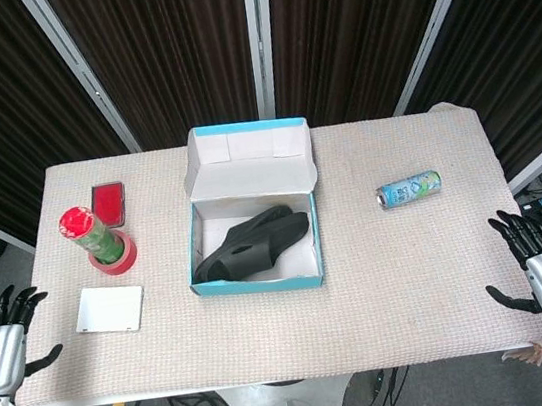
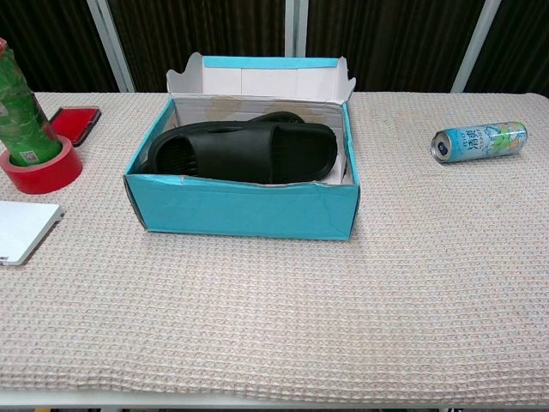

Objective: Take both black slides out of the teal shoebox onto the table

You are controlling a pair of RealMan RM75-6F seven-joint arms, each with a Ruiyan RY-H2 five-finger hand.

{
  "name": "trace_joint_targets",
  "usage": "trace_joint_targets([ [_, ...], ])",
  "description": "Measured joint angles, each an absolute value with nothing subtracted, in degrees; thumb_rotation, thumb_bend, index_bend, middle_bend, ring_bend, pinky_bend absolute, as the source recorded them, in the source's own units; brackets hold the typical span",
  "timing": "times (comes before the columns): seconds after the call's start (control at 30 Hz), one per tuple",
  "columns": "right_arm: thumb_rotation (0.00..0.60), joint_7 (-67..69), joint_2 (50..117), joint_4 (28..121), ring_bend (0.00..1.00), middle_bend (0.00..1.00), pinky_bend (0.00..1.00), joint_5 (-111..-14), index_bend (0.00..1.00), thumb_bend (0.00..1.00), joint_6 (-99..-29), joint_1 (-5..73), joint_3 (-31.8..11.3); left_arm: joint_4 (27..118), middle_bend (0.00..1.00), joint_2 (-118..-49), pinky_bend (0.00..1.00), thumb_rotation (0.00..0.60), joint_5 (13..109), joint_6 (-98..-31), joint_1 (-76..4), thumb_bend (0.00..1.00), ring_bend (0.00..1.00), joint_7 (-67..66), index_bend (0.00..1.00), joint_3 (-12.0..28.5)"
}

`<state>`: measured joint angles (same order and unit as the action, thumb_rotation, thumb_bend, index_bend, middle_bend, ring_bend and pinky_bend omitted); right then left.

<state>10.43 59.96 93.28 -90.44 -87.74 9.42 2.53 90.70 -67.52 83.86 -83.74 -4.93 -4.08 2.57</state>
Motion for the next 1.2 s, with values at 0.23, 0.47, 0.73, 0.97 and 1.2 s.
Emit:
trace_joint_targets([
  [0.23, 0.600, 10.14, 60.27, 93.46, 0.00, 0.00, 0.00, -91.37, 0.00, 0.10, -85.98, 10.30, 1.52, 91.07, 0.14, -67.65, 0.15, 0.600, 83.15, -84.15, -4.70, 0.14, 0.03, -4.43, 0.20, 2.83],
  [0.47, 0.600, 9.32, 60.30, 93.80, 0.00, 0.00, 0.00, -93.21, 0.00, 0.10, -84.11, 12.01, 0.70, 91.48, 0.14, -67.36, 0.15, 0.600, 82.74, -84.12, -4.53, 0.14, 0.03, -4.18, 0.20, 2.83],
  [0.73, 0.600, 5.12, 60.82, 96.17, 0.00, 0.02, 0.00, -93.54, 0.00, 0.10, -70.82, 22.71, -3.53, 91.58, 0.14, -66.97, 0.15, 0.600, 82.79, -84.65, -3.77, 0.14, 0.03, -2.73, 0.20, 2.41],
  [0.97, 0.600, 1.55, 70.36, 92.13, 0.00, 0.04, 0.00, -87.94, 0.00, 0.10, -52.70, 40.08, -10.85, 90.47, 0.14, -66.64, 0.15, 0.600, 81.80, -84.76, -2.73, 0.14, 0.03, -0.74, 0.20, 2.00],
  [1.2, 0.600, -2.13, 85.38, 78.62, 0.00, 0.03, 0.00, -82.57, 0.00, 0.10, -45.00, 51.58, -14.83, 89.57, 0.14, -66.21, 0.15, 0.600, 81.02, -84.41, -2.30, 0.14, 0.03, 1.70, 0.20, 2.11],
])
